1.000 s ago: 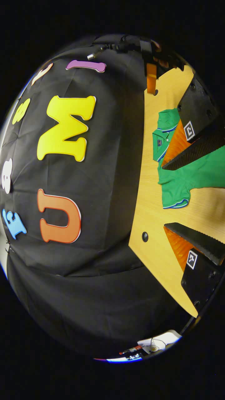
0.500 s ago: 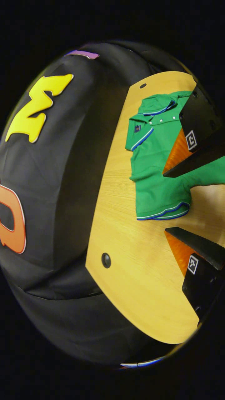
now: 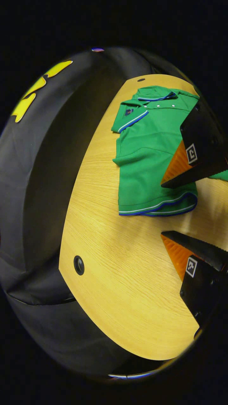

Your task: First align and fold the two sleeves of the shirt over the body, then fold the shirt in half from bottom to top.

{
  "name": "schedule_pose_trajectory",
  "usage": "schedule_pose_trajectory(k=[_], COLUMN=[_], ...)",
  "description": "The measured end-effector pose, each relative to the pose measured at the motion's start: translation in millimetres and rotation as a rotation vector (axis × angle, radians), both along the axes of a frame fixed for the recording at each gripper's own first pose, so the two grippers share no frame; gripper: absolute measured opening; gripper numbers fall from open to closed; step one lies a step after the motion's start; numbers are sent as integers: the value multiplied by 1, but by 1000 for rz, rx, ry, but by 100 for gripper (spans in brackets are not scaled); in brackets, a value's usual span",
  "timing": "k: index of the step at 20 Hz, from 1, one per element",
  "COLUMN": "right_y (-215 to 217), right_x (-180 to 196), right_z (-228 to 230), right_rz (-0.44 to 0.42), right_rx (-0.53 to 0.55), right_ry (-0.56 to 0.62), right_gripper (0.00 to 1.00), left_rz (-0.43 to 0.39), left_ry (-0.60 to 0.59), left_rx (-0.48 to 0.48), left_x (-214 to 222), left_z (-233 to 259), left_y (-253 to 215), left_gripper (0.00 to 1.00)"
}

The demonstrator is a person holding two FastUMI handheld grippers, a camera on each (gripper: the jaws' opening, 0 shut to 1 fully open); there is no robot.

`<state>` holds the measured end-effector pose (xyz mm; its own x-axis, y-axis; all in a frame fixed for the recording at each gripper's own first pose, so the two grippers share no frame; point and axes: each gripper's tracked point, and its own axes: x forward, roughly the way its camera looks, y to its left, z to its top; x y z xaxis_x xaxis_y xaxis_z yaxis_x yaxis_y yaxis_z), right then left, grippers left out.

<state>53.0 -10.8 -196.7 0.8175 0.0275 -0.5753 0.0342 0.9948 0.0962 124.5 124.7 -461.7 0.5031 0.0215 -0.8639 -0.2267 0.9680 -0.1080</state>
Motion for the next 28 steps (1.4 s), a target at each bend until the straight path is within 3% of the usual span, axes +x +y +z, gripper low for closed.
schedule_pose_trajectory(k=[3,4,5,6,7,9,10,12,15,24,28], right_y=[10,13,15,15,14,7,4,-3,-6,-6,-18], right_x=[3,3,4,4,5,6,6,8,10,3,-7], right_z=[-5,-6,-7,-8,-8,-10,-12,-16,-17,-14,-10], right_rz=[13,18,20,18,12,-8,-18,-38,-55,-47,-62], right_rx=[10,15,19,25,30,42,50,59,72,85,93], right_ry=[5,5,6,6,5,7,11,20,16,-8,-19], right_gripper=[96,96,96,96,96,96,96,96,93,96,96], left_rz=[-78,-75,-76,-89,-117,-184,-207,-230,-243,-222,-289], left_ry=[29,31,35,42,49,52,54,56,42,-78,-90], left_rx=[107,108,110,115,119,92,86,81,70,-25,28], left_x=[0,0,1,0,1,3,5,6,9,27,36], left_z=[-5,-2,-2,-3,-3,-3,-2,-3,5,70,94], left_y=[-3,-7,-10,-11,-13,-23,-24,-23,-24,-54,-84], left_gripper=[87,100,70,75,54,43,23,10,6,6,6])
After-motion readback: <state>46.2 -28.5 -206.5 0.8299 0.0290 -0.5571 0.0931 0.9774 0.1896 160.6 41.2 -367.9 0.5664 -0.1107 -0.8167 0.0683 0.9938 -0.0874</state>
